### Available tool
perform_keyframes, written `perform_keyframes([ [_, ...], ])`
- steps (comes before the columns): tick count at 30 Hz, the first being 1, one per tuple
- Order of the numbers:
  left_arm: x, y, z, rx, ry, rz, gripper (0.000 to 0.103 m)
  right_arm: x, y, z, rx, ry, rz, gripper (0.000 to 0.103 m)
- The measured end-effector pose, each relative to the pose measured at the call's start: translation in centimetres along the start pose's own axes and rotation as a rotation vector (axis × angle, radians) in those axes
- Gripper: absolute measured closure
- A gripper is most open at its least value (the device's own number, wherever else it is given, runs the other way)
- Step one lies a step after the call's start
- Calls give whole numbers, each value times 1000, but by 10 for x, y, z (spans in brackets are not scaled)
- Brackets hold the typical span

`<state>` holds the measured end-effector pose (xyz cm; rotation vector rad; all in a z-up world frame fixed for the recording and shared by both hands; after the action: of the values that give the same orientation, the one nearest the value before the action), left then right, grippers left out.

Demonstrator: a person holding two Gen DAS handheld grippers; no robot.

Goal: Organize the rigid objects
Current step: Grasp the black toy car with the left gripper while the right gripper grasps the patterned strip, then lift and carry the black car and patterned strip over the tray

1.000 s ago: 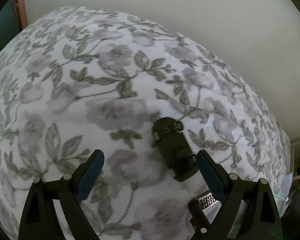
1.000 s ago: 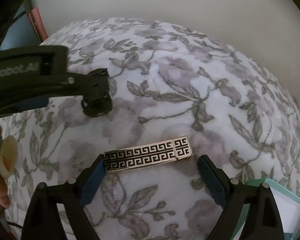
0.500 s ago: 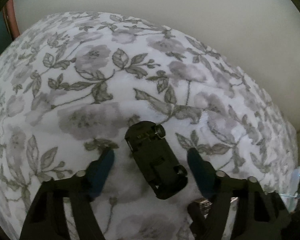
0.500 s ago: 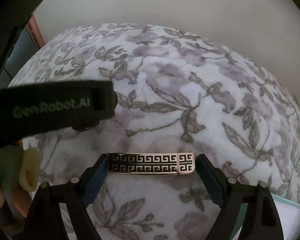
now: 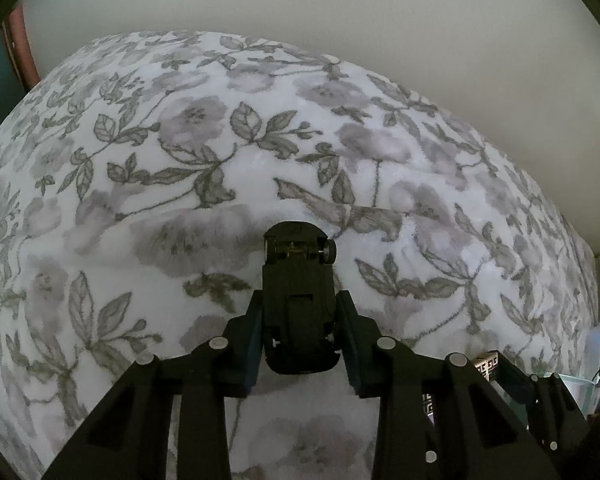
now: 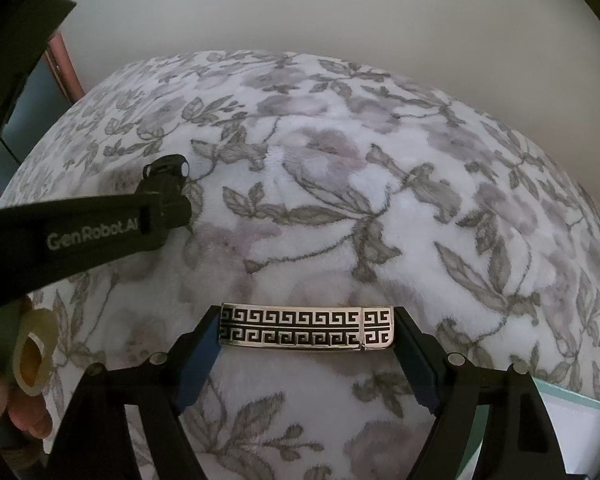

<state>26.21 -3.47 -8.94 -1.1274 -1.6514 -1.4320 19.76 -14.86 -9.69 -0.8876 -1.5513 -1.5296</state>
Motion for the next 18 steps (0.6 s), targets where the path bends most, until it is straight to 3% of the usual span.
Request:
perform_keyframes([
  [11, 32, -14, 0, 17, -20, 17, 67, 29, -15, -4, -36, -15, 17, 20],
  [18, 72, -28, 3, 88, -76, 10, 67, 70, -29, -6, -59, -29, 5, 20],
])
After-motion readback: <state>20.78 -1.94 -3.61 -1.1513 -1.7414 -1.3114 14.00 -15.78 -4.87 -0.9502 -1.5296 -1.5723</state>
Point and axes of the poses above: each gripper's, at about its wrist camera, not at the fingertips, and x roughly against the way its jaws point, z to its left, y to its top, the point moved 3 cm from there along -x, roughly the way its jaws point
